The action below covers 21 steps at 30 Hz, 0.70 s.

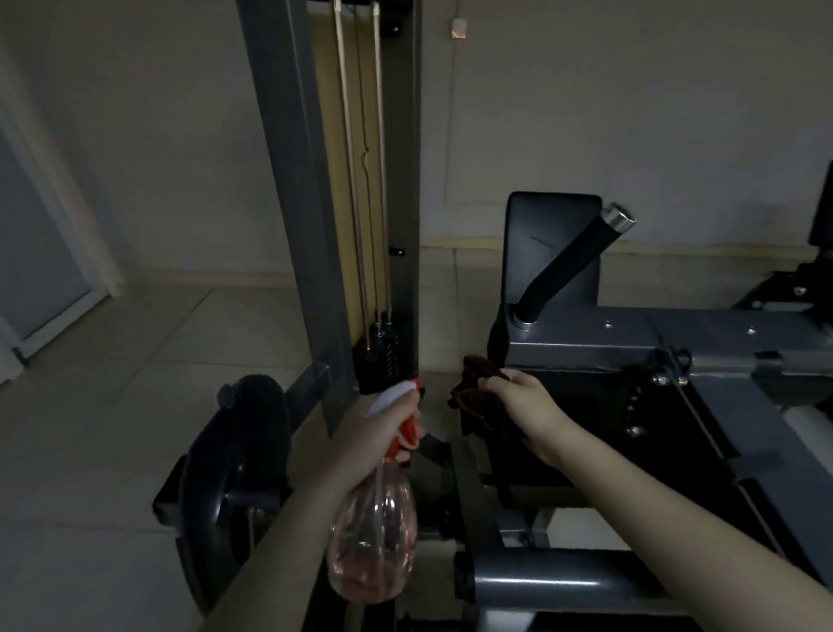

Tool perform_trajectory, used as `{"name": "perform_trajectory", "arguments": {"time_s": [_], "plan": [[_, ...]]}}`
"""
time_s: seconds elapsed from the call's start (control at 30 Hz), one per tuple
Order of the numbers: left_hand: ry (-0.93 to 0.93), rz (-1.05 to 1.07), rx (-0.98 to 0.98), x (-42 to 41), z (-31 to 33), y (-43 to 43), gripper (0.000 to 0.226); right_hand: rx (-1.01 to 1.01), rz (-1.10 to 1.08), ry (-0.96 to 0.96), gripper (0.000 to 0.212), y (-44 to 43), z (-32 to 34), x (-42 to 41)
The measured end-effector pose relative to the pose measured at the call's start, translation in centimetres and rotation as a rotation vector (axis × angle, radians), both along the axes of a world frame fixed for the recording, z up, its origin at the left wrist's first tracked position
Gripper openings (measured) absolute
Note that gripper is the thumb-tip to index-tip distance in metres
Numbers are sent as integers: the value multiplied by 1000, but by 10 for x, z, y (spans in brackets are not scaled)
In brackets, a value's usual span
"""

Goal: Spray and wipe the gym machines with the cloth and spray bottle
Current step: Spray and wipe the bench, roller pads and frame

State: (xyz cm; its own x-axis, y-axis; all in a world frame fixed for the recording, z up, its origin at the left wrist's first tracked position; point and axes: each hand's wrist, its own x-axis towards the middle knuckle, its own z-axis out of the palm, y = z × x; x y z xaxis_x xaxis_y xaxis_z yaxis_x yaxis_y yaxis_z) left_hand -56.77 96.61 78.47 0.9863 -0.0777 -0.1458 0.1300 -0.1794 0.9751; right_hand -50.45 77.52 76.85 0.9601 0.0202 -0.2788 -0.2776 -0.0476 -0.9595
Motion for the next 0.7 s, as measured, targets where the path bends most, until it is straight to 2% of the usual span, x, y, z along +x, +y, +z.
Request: {"name": "perform_trajectory", "arguments": {"time_s": [0.2, 0.33, 0.4, 0.57, 0.7], "plan": [[71, -137, -56, 63, -20, 12, 16, -38, -216, 29, 13, 11, -13, 8], [93, -266, -37, 85, -29, 12, 29, -75, -362, 49, 7, 19, -24, -2], [100, -299, -38, 92, -35, 10, 24, -112, -408, 61, 8, 20, -30, -10], [65, -322, -26, 107, -48, 1, 8, -132, -439, 98, 8, 23, -37, -15], [69, -291, -20, 114, -57, -10, 16, -231, -387, 76, 9, 21, -40, -13]]}}
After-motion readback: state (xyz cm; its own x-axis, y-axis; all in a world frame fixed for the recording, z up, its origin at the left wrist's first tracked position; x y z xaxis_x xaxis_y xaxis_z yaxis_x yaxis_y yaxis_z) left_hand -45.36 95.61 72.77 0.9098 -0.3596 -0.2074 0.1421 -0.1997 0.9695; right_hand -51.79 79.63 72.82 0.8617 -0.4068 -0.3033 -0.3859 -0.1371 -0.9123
